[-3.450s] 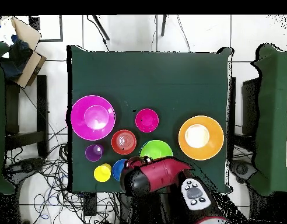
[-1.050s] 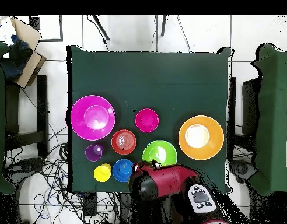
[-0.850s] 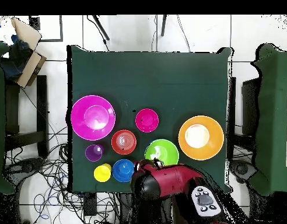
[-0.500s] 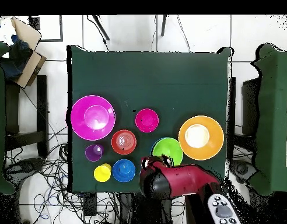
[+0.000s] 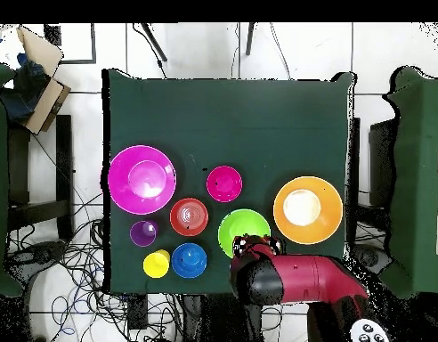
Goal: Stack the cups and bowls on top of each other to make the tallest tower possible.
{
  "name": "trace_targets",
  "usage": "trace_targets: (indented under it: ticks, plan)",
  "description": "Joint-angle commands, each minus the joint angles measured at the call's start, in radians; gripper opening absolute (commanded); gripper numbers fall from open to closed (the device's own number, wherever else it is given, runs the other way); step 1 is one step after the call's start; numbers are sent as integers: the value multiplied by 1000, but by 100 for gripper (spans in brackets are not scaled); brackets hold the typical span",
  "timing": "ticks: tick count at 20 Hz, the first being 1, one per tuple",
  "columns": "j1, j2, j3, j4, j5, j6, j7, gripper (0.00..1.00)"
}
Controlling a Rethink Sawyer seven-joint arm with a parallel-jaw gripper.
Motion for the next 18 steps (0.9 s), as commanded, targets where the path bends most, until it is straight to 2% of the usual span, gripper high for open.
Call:
trace_targets:
  ticks: [1,5,9,14,18]
  plan:
    - [22,9,118,42,0,87,-44,100]
    - [21,-4,122,51,2,96,-42,100]
    - [-6,1,122,69,-15,81,-49,100]
    - [-92,-43,143,133,-33,77,-102,100]
    - [-145,-37,167,152,-58,72,-120,100]
